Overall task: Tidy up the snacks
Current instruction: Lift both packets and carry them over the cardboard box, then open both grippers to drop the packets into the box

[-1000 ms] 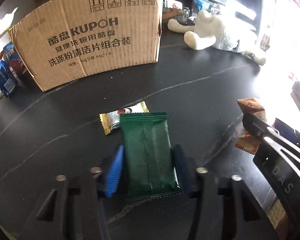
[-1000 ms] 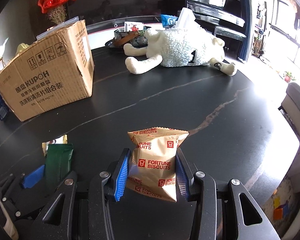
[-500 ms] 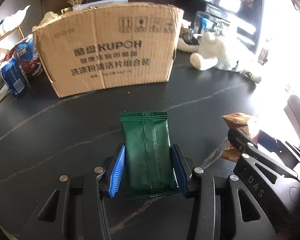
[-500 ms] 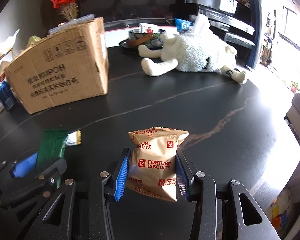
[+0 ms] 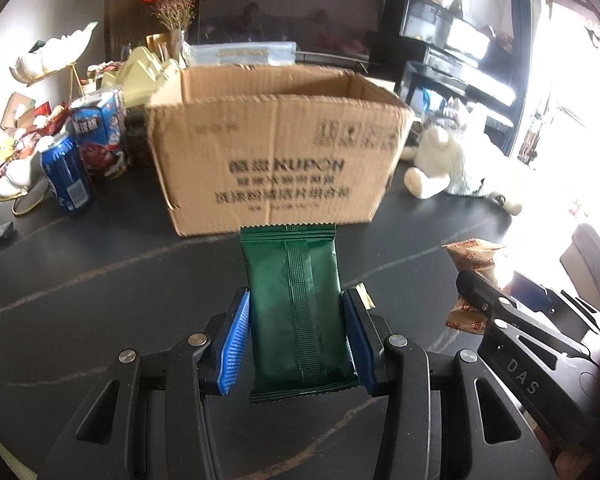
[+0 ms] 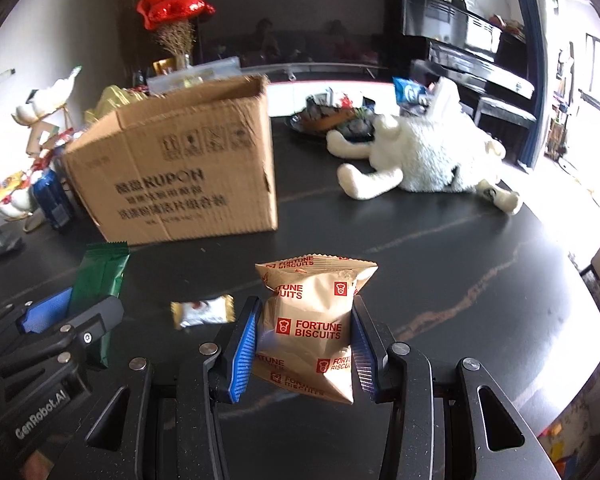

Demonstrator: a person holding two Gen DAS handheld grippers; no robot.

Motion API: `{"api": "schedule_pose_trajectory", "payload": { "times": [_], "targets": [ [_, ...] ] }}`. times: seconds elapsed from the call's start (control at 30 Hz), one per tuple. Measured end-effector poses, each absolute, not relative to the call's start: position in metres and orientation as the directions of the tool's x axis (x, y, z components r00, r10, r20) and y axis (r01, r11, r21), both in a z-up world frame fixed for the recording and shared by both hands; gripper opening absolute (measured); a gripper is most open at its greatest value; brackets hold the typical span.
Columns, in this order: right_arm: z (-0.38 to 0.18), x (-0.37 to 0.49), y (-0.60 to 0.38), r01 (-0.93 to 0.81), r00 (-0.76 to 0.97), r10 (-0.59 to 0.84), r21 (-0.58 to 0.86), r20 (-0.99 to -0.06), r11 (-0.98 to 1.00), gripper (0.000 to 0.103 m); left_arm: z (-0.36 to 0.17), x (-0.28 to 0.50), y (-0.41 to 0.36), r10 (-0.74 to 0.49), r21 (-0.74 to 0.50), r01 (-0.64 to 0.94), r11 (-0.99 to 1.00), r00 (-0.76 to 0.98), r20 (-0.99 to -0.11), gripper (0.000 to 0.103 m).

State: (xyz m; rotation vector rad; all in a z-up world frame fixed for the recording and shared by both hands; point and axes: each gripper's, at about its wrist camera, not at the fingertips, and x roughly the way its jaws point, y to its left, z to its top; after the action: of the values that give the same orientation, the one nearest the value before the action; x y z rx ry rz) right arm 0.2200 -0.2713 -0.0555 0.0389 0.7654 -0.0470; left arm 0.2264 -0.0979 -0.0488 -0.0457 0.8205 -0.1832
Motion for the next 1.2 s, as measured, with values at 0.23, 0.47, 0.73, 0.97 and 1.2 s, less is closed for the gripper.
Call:
{"api": "schedule_pose_trajectory", "payload": {
  "times": [0.23,0.47,0.73,0.97,1.2],
  "targets": [
    [-0.025,0.232,-0.256,0.017,0.755,0.015,0.041,-0.656,0.999,0.044,-0.020,0.233,-0.081,-0.185,-0.109,0.152,0.982,0.702,-0.688,0.045],
    [0.011,0.248,-0.243,0.005,0.800,0.020,0.040,-0.599,0.999,0.044,0.012,0.246,-0.064,-0.195,-0.109,0.164,0.980,0.730,-0.655,0.045],
    [0.041,0.269,-0.226,-0.043,0.828,0.056,0.035,-0.559,0.998,0.044,0.040,0.263,-0.052,-0.167,-0.064,0.164,0.984,0.753,-0.636,0.045],
    [0.055,0.292,-0.216,-0.093,0.830,0.101,0.043,-0.548,0.995,0.044,0.057,0.288,-0.050,-0.164,-0.040,0.178,0.983,0.764,-0.624,0.045],
    [0.061,0.325,-0.211,-0.117,0.826,0.116,0.034,-0.552,0.993,0.044,0.063,0.321,-0.047,-0.174,-0.041,0.190,0.981,0.764,-0.622,0.045]
  ]
}}
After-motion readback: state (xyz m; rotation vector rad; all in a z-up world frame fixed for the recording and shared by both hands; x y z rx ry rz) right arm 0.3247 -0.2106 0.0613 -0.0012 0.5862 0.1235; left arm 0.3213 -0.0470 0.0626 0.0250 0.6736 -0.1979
